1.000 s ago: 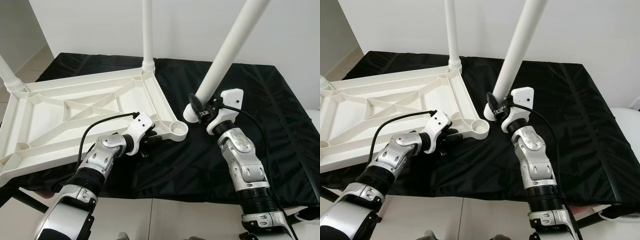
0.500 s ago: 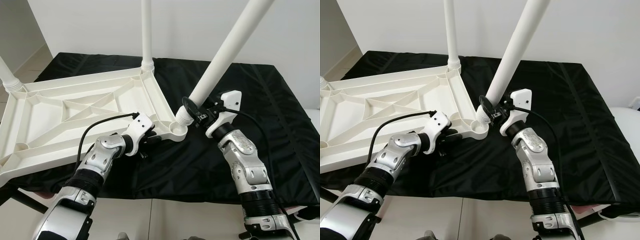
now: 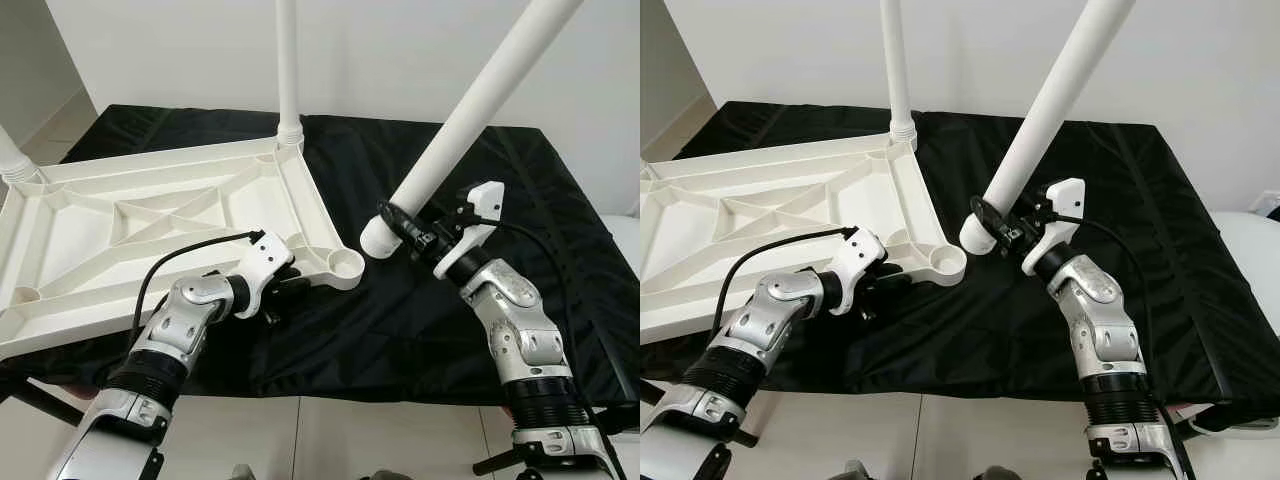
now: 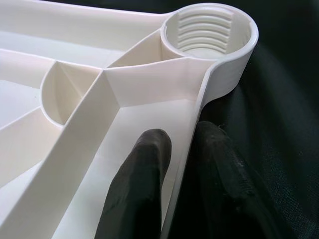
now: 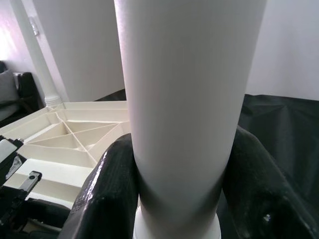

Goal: Building children table

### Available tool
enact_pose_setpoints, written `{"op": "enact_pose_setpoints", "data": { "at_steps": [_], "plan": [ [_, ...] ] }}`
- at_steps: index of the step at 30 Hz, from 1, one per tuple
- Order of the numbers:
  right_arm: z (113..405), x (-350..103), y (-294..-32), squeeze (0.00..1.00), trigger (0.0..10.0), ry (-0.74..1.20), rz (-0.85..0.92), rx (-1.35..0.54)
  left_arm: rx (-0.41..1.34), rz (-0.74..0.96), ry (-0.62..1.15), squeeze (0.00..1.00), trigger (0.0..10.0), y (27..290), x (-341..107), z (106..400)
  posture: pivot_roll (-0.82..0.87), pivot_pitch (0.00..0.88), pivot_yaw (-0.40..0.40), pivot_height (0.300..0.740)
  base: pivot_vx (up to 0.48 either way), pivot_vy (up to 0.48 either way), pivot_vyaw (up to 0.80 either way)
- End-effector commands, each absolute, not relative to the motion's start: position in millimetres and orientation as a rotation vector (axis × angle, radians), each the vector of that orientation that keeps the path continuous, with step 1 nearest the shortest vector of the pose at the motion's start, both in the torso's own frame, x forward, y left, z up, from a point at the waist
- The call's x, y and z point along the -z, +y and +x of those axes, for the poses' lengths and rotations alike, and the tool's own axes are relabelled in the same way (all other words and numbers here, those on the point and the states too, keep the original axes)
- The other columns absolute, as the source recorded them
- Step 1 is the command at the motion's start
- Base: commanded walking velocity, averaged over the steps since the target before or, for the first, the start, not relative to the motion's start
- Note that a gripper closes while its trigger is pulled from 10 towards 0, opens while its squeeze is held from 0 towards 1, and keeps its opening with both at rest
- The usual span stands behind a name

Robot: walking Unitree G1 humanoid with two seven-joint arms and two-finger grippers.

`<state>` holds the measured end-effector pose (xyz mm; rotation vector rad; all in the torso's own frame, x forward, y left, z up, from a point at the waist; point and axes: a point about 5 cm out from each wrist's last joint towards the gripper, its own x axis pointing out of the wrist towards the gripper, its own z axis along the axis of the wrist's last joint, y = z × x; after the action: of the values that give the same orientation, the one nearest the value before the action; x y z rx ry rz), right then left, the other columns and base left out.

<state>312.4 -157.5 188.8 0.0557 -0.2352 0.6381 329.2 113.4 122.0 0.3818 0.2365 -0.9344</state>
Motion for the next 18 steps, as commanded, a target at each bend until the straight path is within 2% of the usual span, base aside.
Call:
{"op": "enact_pose_setpoints", "data": {
  "at_steps": [1,18],
  "plan": [
    [313.1,-186.6,-158.2,0.0,10.0,-0.22,0.058,-0.665,0.911,0.405,0.268,0.0,10.0,118.9,-117.9,327.2,-0.04,0.0,-0.009,0.74,0.0,0.0,0.0],
    [324.6,-185.9,-147.5,0.0,10.0,-0.196,0.045,-0.818,0.974,0.432,0.201,0.0,10.0,95.5,-131.3,314.8,-0.02,0.0,-0.024,0.74,0.0,0.0,0.0]
  ]
}}
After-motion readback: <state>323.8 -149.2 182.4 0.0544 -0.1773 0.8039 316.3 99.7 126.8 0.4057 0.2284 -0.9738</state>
